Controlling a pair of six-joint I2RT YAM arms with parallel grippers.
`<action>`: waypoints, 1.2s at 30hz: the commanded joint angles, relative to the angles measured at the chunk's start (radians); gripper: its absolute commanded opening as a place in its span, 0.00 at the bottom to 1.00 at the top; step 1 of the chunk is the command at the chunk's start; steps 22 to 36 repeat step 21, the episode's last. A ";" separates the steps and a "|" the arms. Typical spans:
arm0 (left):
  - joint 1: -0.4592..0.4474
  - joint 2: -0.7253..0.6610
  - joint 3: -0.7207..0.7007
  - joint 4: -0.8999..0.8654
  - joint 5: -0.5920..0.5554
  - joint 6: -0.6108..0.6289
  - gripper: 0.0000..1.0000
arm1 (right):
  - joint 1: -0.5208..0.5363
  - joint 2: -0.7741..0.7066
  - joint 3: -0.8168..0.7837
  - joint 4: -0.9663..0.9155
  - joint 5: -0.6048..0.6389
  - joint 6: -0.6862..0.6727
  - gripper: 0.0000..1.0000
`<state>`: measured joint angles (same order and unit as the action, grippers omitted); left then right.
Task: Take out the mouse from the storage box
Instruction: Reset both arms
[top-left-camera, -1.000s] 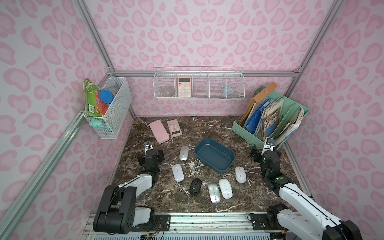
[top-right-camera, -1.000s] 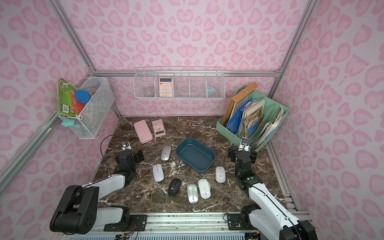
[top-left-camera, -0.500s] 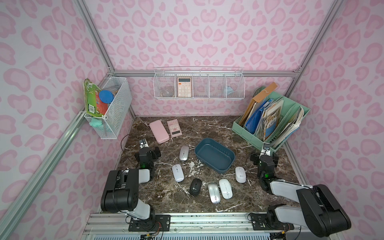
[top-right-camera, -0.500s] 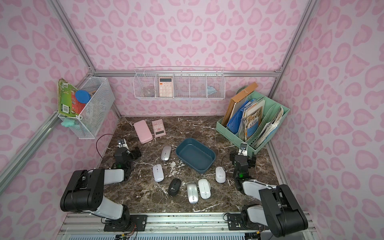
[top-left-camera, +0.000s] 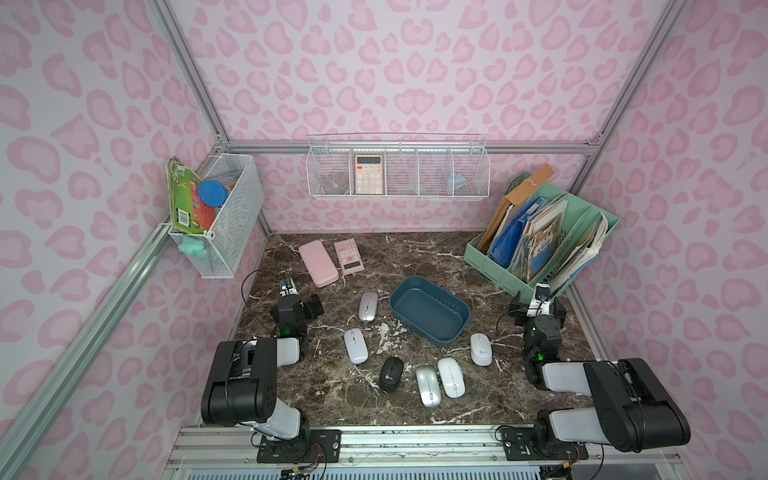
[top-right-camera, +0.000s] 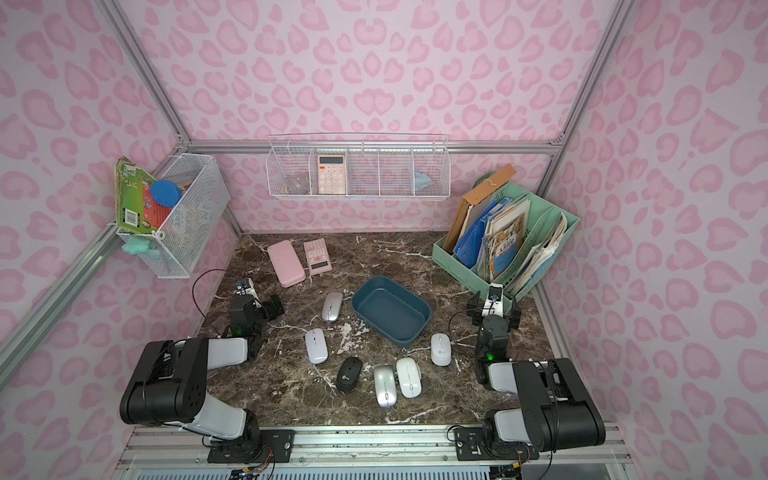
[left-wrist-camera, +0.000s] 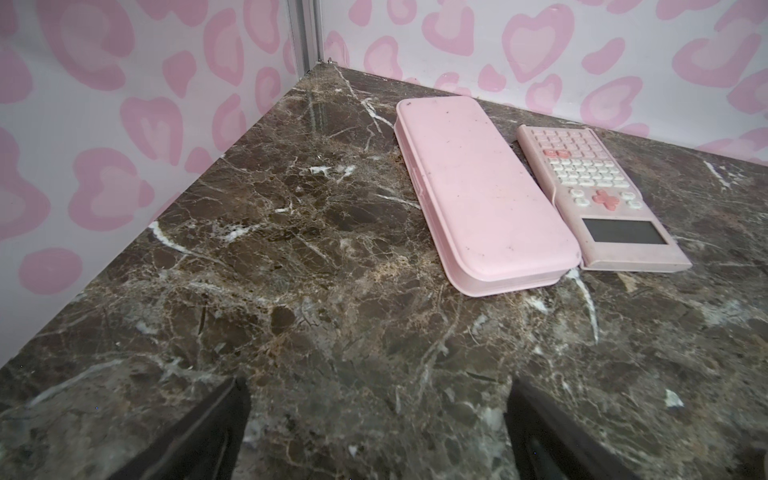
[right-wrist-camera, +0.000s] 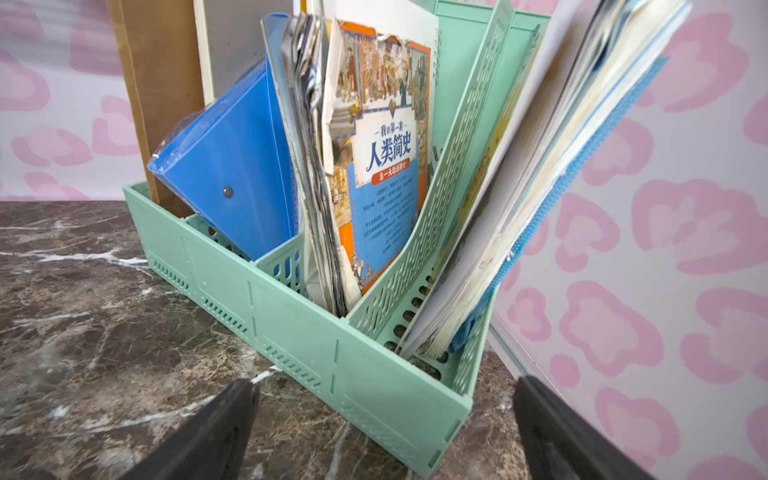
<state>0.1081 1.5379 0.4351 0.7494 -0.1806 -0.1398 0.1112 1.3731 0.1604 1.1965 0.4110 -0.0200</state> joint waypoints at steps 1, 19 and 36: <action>-0.001 -0.004 0.005 0.006 0.000 -0.009 0.99 | -0.045 0.073 -0.066 0.232 -0.174 0.045 1.00; 0.003 -0.001 0.013 -0.004 0.007 -0.010 0.99 | -0.064 0.183 0.034 0.167 -0.189 0.058 1.00; -0.007 -0.009 0.007 -0.007 -0.003 -0.005 0.99 | -0.064 0.196 0.022 0.212 -0.189 0.053 1.00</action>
